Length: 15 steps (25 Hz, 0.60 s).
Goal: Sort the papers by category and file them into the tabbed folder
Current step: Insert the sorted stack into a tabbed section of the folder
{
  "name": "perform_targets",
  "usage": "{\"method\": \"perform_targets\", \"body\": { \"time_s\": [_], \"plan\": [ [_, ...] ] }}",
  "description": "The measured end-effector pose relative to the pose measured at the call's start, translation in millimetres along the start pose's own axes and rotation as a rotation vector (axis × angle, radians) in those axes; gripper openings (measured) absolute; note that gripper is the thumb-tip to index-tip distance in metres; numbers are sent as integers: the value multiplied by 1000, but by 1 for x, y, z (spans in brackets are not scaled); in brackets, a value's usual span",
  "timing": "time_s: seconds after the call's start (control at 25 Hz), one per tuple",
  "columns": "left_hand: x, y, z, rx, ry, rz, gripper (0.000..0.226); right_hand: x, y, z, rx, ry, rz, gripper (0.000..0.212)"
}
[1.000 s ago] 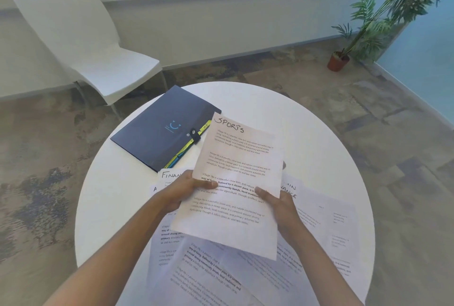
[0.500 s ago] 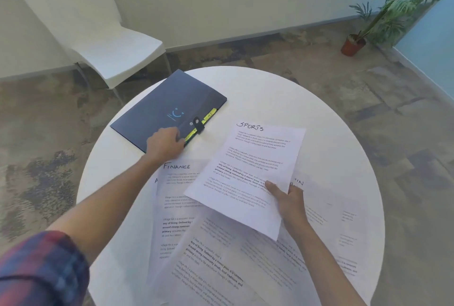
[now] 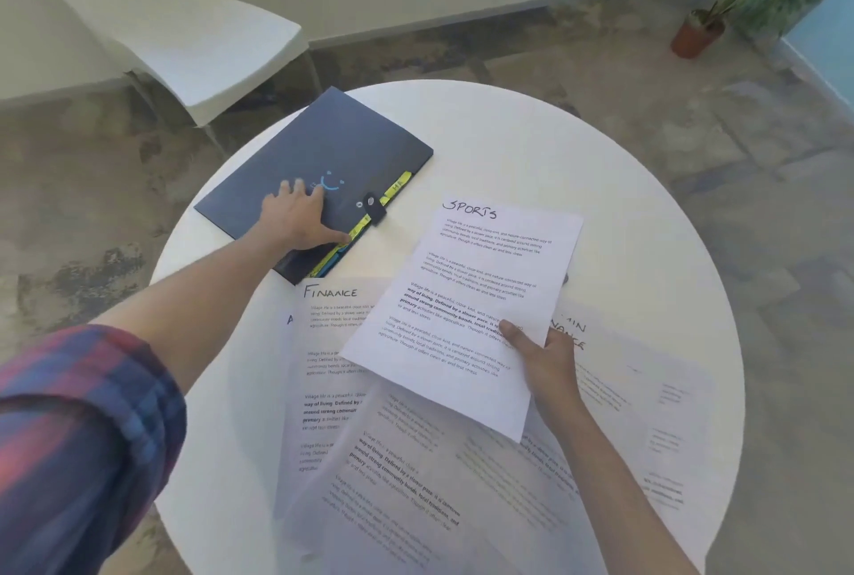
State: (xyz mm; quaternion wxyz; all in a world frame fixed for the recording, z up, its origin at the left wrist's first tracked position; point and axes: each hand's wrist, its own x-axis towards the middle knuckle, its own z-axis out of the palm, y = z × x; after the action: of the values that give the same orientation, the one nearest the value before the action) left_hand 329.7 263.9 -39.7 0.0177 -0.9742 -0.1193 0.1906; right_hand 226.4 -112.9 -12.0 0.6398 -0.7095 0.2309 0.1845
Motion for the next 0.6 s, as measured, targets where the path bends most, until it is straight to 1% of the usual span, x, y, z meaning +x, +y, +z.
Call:
{"method": "perform_targets", "body": {
  "time_s": [0.32, 0.4, 0.48, 0.6],
  "plan": [
    [-2, 21, -21, 158, -38, 117, 74, 4, 2, 1, 17, 5, 17, 14],
    [-7, 27, -20, 195, -48, 130, 64, 4, 2, 2, 19, 2, 21, 14],
    [-9, 30, -19, 207, -15, 155, 58, 3, 2, 2, 26, -2, 23, 15],
    [-15, 27, -24, 248, 58, 226, 61, 2, 0, 0, 36, 2, 18, 12]
  ]
}}
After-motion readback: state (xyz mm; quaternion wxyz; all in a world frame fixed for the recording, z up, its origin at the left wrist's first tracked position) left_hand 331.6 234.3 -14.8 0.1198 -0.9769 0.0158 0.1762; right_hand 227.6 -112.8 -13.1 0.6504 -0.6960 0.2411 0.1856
